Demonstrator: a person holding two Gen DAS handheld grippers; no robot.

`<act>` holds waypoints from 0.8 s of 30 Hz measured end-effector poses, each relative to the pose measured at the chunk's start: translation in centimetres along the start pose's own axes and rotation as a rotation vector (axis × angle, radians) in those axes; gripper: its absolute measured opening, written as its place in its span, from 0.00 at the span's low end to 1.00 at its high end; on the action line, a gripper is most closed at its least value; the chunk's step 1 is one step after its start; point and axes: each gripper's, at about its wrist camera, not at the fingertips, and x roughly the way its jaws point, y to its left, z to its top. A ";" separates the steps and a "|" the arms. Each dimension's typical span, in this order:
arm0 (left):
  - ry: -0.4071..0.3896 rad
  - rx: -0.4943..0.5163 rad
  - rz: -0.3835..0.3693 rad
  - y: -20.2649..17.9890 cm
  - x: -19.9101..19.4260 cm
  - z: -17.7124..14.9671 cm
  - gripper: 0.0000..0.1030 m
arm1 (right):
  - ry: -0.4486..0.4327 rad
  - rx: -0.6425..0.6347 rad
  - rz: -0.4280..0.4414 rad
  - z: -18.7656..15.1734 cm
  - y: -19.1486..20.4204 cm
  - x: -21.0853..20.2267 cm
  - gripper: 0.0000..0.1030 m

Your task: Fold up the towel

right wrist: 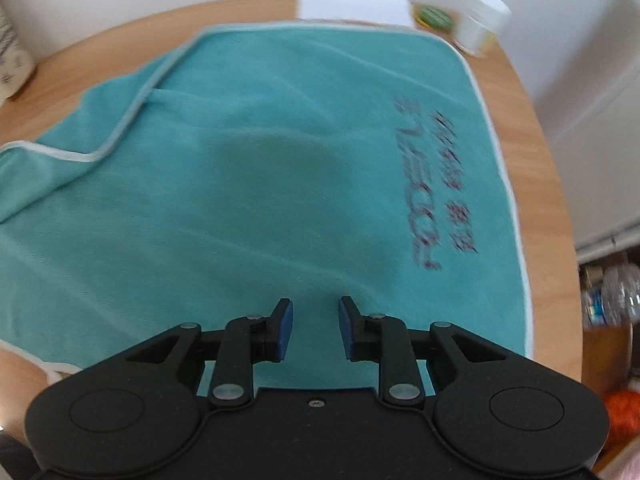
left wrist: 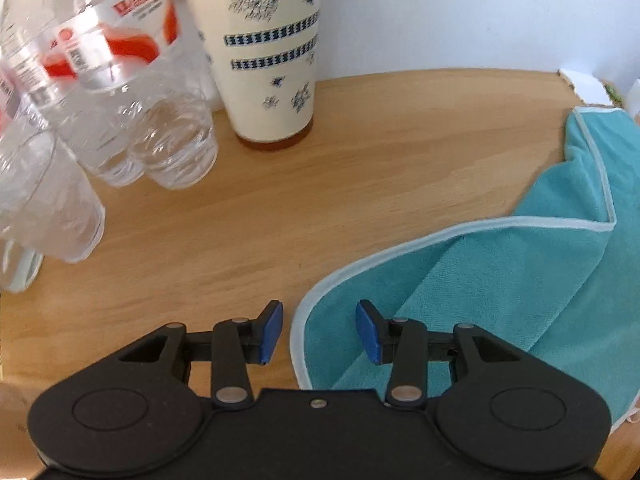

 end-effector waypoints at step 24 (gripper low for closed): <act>-0.041 0.071 0.403 3.2 2.9 3.6 0.06 | 0.041 0.004 0.015 -1.7 -6.3 0.8 0.39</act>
